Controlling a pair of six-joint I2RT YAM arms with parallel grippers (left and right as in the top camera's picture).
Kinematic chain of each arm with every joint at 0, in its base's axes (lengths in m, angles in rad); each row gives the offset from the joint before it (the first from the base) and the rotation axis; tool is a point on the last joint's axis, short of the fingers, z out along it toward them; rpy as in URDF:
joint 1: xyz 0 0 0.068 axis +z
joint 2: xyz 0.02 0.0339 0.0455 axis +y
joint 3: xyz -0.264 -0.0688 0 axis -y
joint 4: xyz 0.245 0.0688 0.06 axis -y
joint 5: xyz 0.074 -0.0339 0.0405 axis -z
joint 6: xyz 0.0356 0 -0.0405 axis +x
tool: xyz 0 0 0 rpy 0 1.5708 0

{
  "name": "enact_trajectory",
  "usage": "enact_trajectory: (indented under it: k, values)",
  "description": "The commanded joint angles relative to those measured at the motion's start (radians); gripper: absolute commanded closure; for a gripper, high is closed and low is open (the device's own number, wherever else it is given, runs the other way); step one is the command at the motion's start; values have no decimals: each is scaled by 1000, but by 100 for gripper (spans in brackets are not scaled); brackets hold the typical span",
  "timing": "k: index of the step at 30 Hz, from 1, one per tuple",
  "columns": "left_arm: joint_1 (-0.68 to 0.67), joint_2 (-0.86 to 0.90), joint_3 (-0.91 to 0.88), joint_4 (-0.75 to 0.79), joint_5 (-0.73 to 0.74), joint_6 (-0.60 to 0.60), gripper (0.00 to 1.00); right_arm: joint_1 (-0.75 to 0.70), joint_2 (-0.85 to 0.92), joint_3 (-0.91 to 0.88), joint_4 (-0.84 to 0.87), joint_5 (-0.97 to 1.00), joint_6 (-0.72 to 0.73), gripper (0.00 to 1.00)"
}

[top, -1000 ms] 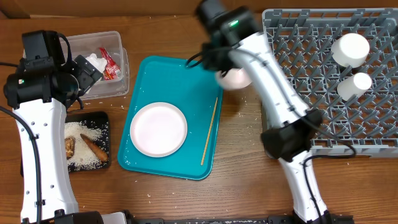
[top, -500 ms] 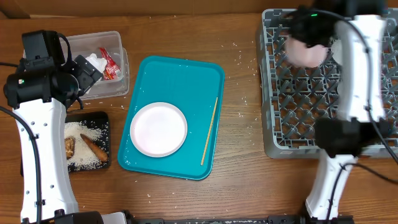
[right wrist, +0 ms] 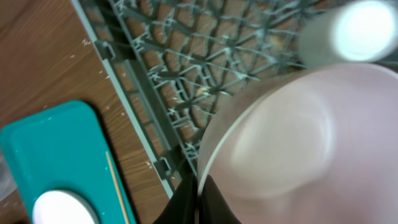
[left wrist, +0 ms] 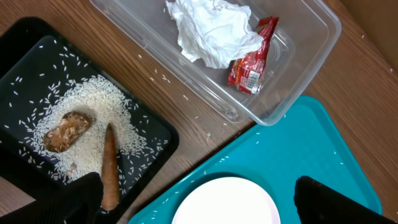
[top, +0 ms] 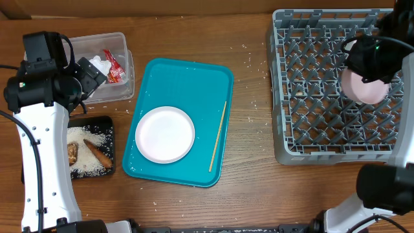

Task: Sort waste into correct bins and load items into the dishwasher
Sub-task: 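Carry the pink bowl right into the dish rack with the right gripper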

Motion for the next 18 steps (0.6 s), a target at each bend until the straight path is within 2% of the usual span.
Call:
enact_trajectory:
  k: [1, 4, 9, 18]
  values:
    - [-2, 0, 2, 0, 1, -13, 0, -42, 5, -87, 66, -277, -140, 96]
    - [-2, 0, 2, 0, 1, -13, 0, -91, 5, -200, 201, -534, -224, 96]
    - [-2, 0, 2, 0, 1, -13, 0, -134, 5, -362, 394, -760, -239, 96]
    - [-2, 0, 2, 0, 1, -13, 0, -140, 6, -552, 652, -872, -238, 96]
